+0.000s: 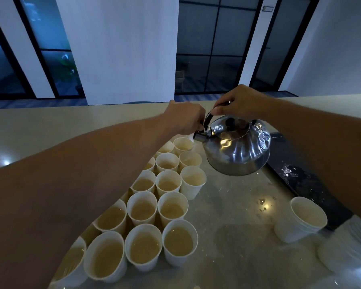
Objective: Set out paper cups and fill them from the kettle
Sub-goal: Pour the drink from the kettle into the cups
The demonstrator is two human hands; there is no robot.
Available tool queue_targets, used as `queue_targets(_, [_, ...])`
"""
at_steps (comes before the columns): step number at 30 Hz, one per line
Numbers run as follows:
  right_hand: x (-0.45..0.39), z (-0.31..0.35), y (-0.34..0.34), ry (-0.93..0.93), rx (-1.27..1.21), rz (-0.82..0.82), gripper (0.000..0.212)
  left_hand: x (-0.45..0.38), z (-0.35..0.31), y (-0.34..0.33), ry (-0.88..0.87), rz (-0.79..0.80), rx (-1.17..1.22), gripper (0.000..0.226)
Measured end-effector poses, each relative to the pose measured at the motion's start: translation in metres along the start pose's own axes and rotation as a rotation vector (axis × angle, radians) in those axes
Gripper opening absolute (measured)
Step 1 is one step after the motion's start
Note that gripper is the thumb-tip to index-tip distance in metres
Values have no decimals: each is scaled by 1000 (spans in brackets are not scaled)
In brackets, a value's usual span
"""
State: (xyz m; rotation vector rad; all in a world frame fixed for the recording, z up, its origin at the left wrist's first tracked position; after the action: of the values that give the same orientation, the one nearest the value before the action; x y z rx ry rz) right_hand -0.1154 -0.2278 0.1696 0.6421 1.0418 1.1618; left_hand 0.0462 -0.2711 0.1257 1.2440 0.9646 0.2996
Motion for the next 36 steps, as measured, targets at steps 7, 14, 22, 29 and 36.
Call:
queue_targets(7, [11,8,-2,56,54,51,25,12,-9,-4,27,53,-6,17])
queue_targets(14, [15,15,-3,67,95,88,30,20,-14,-5,57,102,18,27])
queue_targets(22, [12,16,-3,73,135,100,26,21,-17,-4,67,117,29,34])
queue_targets(29, [12,14,-1,62,158,106,24,21,-22,-3,61,134,19,34])
queue_targets(36, [14,14,-3,60,171,114,27,23,-24,-4,66,152,14,35])
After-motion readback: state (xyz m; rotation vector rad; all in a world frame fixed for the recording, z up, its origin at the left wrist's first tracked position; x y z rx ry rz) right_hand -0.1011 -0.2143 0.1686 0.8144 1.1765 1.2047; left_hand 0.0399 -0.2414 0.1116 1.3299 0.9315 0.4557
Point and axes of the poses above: each hand's wrist, its own x-axis away from the middle knuckle, its own y-axis out of the back of the hand, z = x × y, the point moved 3 cm from there along -x, towards the middle knuckle, and after that the axes turned 15 degrees about -z, right-handed, at the moved point
